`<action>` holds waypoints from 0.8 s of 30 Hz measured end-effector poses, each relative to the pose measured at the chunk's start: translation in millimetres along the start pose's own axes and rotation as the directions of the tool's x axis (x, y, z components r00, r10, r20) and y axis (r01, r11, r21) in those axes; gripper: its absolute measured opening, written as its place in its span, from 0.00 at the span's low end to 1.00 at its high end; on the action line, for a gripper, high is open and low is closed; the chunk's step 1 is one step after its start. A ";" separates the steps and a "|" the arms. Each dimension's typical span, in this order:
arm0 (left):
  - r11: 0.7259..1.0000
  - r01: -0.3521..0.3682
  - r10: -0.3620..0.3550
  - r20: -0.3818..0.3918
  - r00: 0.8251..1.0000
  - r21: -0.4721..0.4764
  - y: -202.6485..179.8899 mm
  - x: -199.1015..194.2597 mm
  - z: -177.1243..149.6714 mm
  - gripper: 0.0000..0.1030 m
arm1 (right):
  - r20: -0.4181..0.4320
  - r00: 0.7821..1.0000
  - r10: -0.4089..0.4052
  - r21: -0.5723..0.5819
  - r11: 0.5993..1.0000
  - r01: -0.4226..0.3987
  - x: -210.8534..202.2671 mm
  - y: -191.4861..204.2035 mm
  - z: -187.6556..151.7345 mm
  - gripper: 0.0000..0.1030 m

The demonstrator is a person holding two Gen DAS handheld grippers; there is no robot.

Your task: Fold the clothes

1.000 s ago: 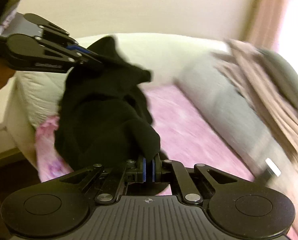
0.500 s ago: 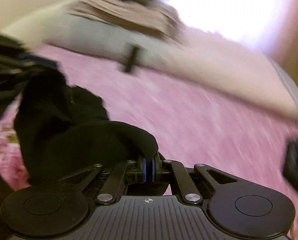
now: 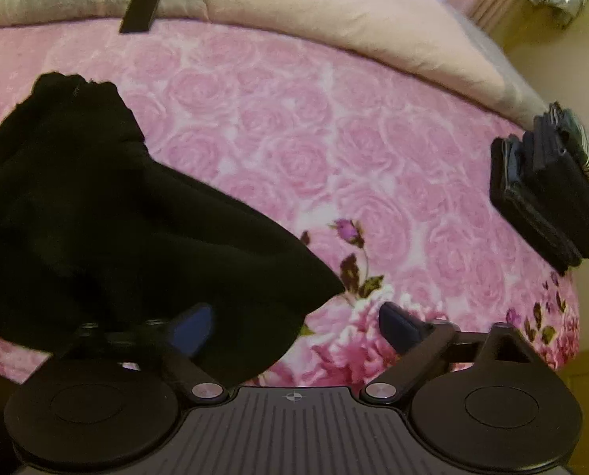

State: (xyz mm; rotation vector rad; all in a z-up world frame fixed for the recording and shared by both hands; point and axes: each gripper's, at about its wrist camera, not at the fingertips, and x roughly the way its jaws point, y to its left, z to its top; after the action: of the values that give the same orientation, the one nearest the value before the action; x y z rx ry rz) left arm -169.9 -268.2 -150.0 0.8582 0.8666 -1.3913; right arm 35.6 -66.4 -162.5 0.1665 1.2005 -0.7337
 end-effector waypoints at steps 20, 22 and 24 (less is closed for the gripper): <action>0.986 0.111 -0.109 -0.024 0.994 0.121 -10.2 85.3 22.8 0.52 | 0.006 0.927 0.376 -0.089 0.923 -0.374 74.2 31.2 21.1 0.46; 0.991 0.086 -0.083 -0.034 0.996 0.099 -17.6 84.8 25.2 0.52 | 0.001 0.908 0.418 -0.123 0.902 -0.415 79.5 27.0 24.0 0.10; 0.996 0.055 -0.052 -0.043 0.998 0.074 -31.9 83.4 29.1 0.48 | 0.022 0.904 0.427 -0.151 0.895 -0.419 75.7 13.6 29.2 0.06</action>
State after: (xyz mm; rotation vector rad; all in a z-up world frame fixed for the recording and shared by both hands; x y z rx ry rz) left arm -201.8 -331.6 -211.6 0.9298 0.8788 -1.4653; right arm 79.3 -102.6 -222.2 0.2769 1.1087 -0.2656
